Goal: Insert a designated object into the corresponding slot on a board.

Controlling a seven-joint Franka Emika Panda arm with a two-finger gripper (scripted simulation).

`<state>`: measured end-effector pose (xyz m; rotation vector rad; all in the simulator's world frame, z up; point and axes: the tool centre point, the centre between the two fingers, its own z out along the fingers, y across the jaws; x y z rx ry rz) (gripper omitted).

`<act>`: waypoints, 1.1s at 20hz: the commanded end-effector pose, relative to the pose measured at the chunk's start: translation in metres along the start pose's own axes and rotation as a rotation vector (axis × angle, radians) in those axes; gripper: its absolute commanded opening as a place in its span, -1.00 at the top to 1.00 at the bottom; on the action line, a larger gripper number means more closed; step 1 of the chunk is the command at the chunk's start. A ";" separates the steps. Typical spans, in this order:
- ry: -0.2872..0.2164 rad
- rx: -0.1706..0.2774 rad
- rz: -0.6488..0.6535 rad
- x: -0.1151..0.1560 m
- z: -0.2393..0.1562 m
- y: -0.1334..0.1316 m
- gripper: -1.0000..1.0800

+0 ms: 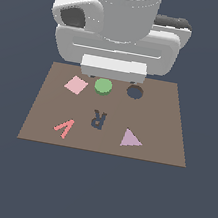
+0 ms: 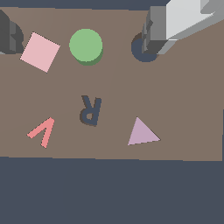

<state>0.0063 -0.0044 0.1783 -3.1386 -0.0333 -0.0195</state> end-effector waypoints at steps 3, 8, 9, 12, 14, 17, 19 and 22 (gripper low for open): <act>0.000 0.000 -0.002 -0.001 0.001 0.000 -0.92; -0.001 0.000 -0.024 -0.007 0.011 0.001 -0.92; -0.001 0.000 -0.031 -0.010 0.015 0.002 -0.92; -0.003 0.000 -0.059 -0.018 0.028 0.004 -0.92; -0.004 0.000 -0.082 -0.026 0.039 0.006 -0.92; -0.006 0.000 -0.125 -0.039 0.060 0.010 -0.92; -0.007 0.000 -0.154 -0.047 0.074 0.013 -0.92; -0.009 0.000 -0.193 -0.058 0.093 0.017 -0.92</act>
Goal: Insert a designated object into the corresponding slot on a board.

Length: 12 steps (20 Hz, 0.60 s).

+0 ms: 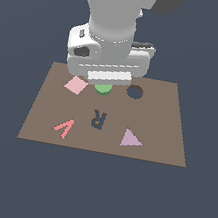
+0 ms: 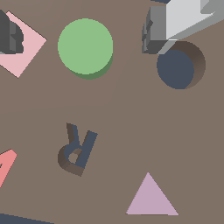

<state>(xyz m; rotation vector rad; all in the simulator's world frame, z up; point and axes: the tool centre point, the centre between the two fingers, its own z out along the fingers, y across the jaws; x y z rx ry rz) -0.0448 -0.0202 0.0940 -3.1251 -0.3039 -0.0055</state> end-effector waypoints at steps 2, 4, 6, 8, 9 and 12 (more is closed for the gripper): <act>-0.001 0.000 -0.041 -0.012 0.020 0.003 -0.92; -0.002 0.000 -0.059 -0.017 0.029 0.005 -0.92; -0.003 0.000 -0.072 -0.021 0.035 0.006 -0.92; -0.003 0.000 -0.081 -0.023 0.040 0.007 -0.92; -0.003 -0.001 -0.084 -0.024 0.042 0.007 -0.92; -0.004 -0.001 -0.088 -0.025 0.044 0.009 -0.92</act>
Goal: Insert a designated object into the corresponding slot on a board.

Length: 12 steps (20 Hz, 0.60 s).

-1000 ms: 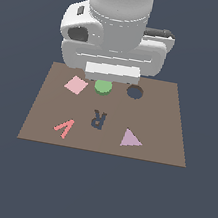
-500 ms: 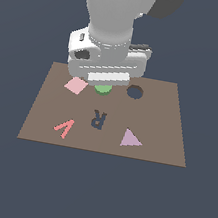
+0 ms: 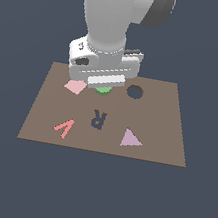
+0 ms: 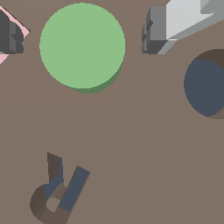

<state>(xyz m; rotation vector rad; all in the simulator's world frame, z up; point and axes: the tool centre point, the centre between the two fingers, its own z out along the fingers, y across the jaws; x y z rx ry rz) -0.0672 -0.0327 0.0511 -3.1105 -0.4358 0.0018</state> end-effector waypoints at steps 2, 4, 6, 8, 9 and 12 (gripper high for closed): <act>0.000 0.000 0.000 0.000 0.000 0.000 -0.92; 0.000 0.000 0.000 0.000 0.003 0.000 -0.92; 0.000 0.000 -0.002 0.000 0.009 0.000 -0.92; 0.001 -0.001 -0.002 0.000 0.016 0.000 -0.92; 0.001 -0.001 -0.002 0.000 0.018 0.001 -0.92; 0.001 -0.001 -0.003 0.000 0.021 0.001 -0.92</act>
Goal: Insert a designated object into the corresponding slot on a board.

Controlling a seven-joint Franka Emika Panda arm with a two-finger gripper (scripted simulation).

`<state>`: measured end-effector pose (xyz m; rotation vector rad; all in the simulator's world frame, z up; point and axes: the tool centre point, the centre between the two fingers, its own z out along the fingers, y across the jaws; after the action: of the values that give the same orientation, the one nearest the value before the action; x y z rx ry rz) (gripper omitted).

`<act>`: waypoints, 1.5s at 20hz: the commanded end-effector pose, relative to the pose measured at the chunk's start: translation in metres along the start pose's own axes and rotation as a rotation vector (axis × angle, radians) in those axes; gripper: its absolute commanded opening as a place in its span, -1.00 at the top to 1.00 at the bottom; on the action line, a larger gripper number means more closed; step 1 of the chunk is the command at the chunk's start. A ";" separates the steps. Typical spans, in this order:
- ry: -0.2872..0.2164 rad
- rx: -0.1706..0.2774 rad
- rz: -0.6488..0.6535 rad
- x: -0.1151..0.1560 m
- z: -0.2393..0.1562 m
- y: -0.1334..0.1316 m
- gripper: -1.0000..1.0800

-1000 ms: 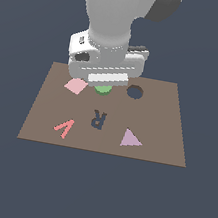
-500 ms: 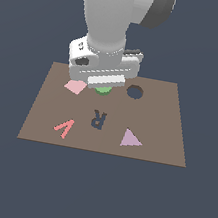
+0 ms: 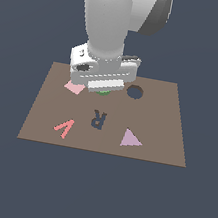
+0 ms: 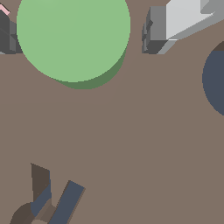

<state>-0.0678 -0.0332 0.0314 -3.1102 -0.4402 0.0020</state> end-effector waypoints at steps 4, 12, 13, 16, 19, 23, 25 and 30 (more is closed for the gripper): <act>0.001 0.000 0.000 0.000 0.002 0.000 1.00; 0.002 -0.001 0.000 0.000 0.001 0.000 1.00; 0.002 -0.001 -0.001 0.001 0.001 0.000 1.00; 0.002 -0.001 -0.014 0.001 0.000 0.000 1.00; 0.002 -0.001 -0.043 0.003 0.000 -0.001 1.00; 0.002 -0.001 -0.108 0.007 0.000 -0.003 1.00; 0.002 -0.001 -0.150 0.010 0.000 -0.004 1.00; 0.002 -0.002 -0.290 0.018 -0.001 -0.009 1.00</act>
<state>-0.0550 -0.0218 0.0320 -3.0341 -0.8167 -0.0012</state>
